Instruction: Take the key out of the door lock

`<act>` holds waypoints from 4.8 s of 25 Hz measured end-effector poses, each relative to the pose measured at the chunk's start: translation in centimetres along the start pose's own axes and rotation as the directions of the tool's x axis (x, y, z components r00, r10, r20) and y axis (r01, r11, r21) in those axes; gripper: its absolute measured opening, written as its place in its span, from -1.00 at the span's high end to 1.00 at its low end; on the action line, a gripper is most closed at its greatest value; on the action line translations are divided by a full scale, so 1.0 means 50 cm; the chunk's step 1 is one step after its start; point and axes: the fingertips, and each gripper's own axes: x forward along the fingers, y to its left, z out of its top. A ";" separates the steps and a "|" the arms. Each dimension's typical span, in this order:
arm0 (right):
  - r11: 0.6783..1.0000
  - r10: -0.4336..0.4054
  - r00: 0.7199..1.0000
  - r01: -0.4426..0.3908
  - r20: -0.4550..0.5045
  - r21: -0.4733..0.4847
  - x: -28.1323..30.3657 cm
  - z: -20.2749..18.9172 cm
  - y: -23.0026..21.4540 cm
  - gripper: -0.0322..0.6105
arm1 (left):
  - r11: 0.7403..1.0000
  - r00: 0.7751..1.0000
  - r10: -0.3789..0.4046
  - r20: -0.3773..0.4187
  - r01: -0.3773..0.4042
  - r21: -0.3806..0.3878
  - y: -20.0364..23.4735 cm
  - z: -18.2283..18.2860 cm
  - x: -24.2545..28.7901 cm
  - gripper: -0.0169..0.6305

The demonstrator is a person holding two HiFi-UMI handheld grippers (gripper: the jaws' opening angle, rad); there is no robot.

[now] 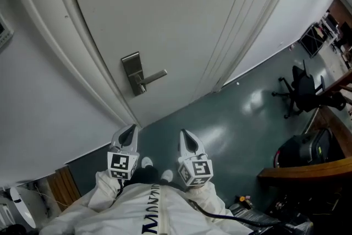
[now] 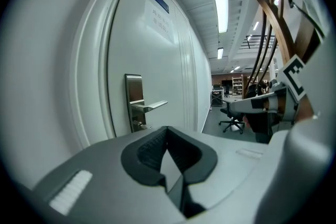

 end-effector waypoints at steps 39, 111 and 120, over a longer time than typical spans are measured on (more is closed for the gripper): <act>0.922 0.360 0.916 -0.378 -0.178 -0.085 0.369 0.012 0.212 0.89 | 0.921 0.932 0.361 -0.039 -0.362 -0.140 0.307 -0.030 -0.008 0.95; 0.166 0.424 0.898 -0.205 0.118 0.964 0.531 -0.131 0.075 0.83 | 0.896 0.896 0.422 -0.138 -0.436 -0.089 0.275 -0.051 -0.040 0.95; 0.158 0.424 0.897 -0.212 0.128 0.964 0.519 -0.130 0.073 0.83 | 0.890 0.891 0.432 -0.140 -0.446 -0.091 0.264 -0.055 -0.058 0.95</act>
